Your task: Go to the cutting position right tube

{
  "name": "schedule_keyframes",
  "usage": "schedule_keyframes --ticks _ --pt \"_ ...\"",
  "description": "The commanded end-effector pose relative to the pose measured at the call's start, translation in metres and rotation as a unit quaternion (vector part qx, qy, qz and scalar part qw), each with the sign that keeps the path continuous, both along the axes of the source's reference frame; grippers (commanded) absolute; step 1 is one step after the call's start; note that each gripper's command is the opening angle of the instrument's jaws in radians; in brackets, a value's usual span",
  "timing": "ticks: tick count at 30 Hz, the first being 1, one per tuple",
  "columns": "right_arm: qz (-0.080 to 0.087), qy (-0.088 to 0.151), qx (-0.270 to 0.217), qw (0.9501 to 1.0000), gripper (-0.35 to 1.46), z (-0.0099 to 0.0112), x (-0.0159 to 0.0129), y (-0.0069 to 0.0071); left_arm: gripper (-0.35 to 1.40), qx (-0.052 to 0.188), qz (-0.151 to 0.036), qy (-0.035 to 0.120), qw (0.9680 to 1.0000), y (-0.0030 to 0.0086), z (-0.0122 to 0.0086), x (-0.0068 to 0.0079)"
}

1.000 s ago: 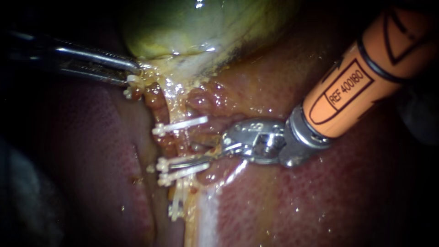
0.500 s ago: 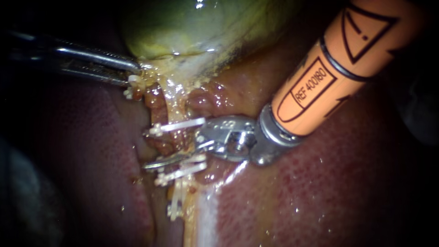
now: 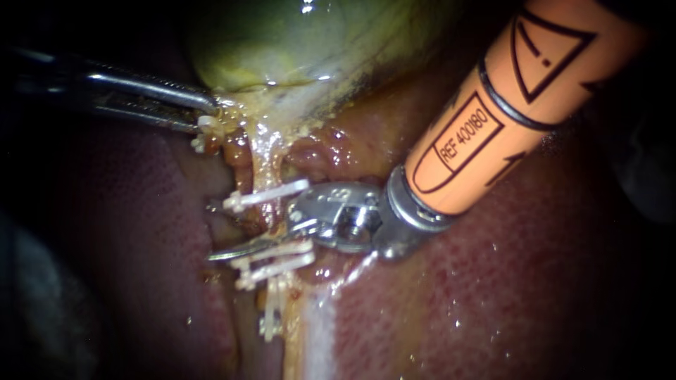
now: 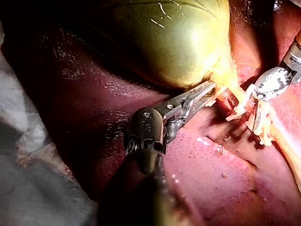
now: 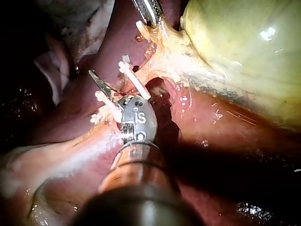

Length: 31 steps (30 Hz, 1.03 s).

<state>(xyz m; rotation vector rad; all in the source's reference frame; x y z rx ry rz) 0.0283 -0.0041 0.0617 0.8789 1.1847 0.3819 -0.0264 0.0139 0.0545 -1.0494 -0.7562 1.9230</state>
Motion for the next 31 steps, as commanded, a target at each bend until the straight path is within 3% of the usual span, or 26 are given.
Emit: schedule_keyframes --ticks 1,7,14,31 --pt "-0.003 0.006 0.004 1.0 1.37 -0.0006 0.0 -0.0001 -0.35 0.0 0.0 0.0 1.0 0.0 0.0 0.0001" --pt "-0.01 0.033 0.022 0.9992 1.32 -0.0038 0.0001 0.0001 -0.35 0.0 0.0 0.0 1.0 0.0 0.0 0.0001" --pt "0.001 0.051 0.035 0.9981 1.3 -0.0069 0.0001 0.0011 -0.35 0.0 0.0 0.0 1.0 0.0 0.0 0.0001" --pt "0.001 0.051 0.041 0.9978 1.3 -0.0069 0.0001 0.0012 -0.35 0.0 0.0 0.0 1.0 0.0 0.0 0.0001"
